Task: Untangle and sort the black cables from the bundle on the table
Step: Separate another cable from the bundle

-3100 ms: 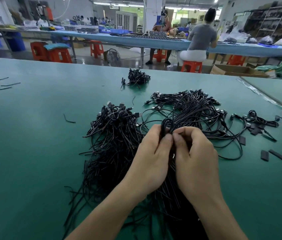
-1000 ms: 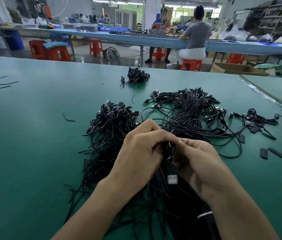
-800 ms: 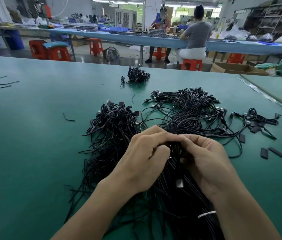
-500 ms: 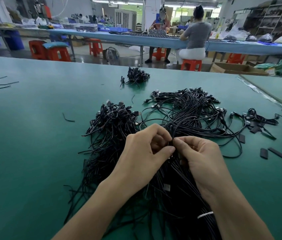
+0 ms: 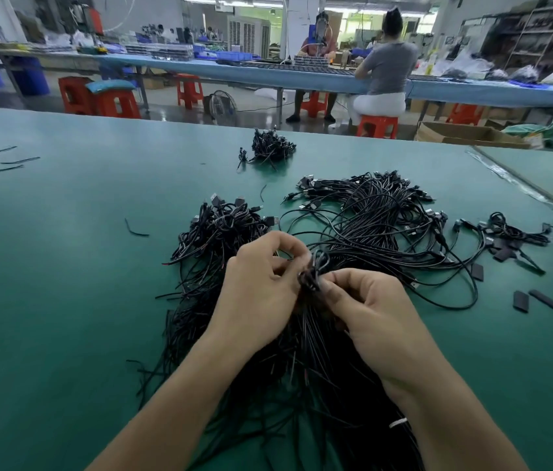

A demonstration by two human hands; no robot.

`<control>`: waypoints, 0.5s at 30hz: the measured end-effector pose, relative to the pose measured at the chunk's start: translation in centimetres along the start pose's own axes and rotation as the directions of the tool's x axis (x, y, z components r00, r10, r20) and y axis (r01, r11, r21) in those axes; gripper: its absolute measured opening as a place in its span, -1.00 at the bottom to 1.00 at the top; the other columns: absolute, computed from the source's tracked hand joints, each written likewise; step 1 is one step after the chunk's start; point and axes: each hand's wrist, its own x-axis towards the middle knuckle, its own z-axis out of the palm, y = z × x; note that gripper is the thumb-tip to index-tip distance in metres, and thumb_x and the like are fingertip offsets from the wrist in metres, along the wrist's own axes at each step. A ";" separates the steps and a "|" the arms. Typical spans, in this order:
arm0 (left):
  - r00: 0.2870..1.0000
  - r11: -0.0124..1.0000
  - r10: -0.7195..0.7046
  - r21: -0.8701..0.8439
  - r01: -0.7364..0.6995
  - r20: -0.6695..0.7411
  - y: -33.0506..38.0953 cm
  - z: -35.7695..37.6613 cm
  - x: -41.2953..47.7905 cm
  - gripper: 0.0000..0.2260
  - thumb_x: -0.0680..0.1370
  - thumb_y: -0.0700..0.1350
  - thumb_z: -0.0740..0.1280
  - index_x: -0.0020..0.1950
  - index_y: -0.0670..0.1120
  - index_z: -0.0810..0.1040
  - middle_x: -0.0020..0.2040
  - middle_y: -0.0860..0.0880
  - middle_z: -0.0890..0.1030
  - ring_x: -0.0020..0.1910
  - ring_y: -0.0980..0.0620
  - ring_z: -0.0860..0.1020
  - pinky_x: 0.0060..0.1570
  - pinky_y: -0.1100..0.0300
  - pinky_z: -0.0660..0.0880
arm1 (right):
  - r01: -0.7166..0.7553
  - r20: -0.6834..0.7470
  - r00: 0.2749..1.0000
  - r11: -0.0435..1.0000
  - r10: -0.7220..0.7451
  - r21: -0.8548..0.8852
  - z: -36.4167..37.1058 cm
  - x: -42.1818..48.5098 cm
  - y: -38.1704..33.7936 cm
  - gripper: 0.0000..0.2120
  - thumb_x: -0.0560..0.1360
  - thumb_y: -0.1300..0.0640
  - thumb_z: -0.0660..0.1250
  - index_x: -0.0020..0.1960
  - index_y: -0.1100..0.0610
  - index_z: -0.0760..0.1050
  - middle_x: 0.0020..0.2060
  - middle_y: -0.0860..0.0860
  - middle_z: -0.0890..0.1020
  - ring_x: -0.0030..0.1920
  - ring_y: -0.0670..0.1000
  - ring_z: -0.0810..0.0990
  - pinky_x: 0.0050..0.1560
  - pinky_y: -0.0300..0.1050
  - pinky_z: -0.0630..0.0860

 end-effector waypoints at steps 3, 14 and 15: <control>0.987 0.950 -0.126 -0.275 0.149 0.097 0.7 -0.1 -0.1 -0.80 0.65 -0.05 0.30 -0.09 -0.04 0.66 -0.24 -0.05 0.71 -0.24 -0.10 0.68 -0.18 0.01 0.67 | -0.005 -0.010 1.000 1.000 0.005 -0.030 -0.4 0.2 0.3 -0.85 0.56 0.20 0.37 -0.18 0.14 0.63 -0.41 -0.10 0.65 -0.38 -0.24 0.56 -0.34 -0.39 0.45; 0.979 0.931 0.148 -0.355 -0.090 0.142 1.5 1.0 -0.8 -0.67 0.57 0.11 0.27 -0.03 -0.10 0.69 -0.12 -0.04 0.73 -0.10 0.12 0.68 -0.09 0.40 0.51 | -0.089 -0.117 0.989 0.996 0.087 -0.010 -1.2 0.4 0.7 -0.80 0.57 0.20 0.37 -0.23 0.17 0.62 -0.40 0.04 0.57 -0.35 0.03 0.43 -0.29 -0.04 0.38; 0.978 0.933 0.154 -0.347 -0.096 0.141 1.5 1.0 -0.9 -0.63 0.58 0.13 0.25 -0.10 -0.11 0.70 -0.15 -0.08 0.72 -0.16 0.08 0.67 -0.13 0.38 0.51 | -0.083 -0.136 0.988 0.996 0.079 -0.023 -1.1 0.4 0.6 -0.81 0.56 0.20 0.38 -0.23 0.14 0.63 -0.44 -0.02 0.58 -0.39 0.00 0.45 -0.34 -0.09 0.40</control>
